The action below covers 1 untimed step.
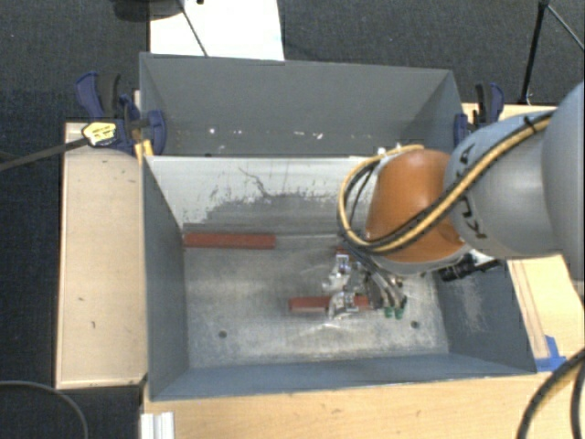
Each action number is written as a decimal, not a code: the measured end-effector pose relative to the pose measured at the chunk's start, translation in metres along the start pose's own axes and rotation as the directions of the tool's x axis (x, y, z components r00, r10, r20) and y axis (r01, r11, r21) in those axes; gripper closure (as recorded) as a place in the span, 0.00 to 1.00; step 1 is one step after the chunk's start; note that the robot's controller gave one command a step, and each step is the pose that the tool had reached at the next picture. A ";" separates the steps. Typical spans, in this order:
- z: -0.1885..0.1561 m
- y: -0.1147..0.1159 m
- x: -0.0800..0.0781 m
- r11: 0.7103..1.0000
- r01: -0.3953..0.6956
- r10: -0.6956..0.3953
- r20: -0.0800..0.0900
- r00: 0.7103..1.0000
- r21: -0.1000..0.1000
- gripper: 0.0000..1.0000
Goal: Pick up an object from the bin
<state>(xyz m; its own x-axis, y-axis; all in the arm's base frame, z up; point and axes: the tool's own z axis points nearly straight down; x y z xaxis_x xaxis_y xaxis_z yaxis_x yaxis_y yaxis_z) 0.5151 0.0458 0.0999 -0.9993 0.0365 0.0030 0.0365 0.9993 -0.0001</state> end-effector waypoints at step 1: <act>-0.116 -0.004 0.008 0.999 -0.042 0.042 0.005 0.999 0.000 1.00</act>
Offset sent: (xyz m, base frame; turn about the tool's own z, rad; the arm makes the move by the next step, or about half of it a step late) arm 0.0000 0.0000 0.0000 0.0000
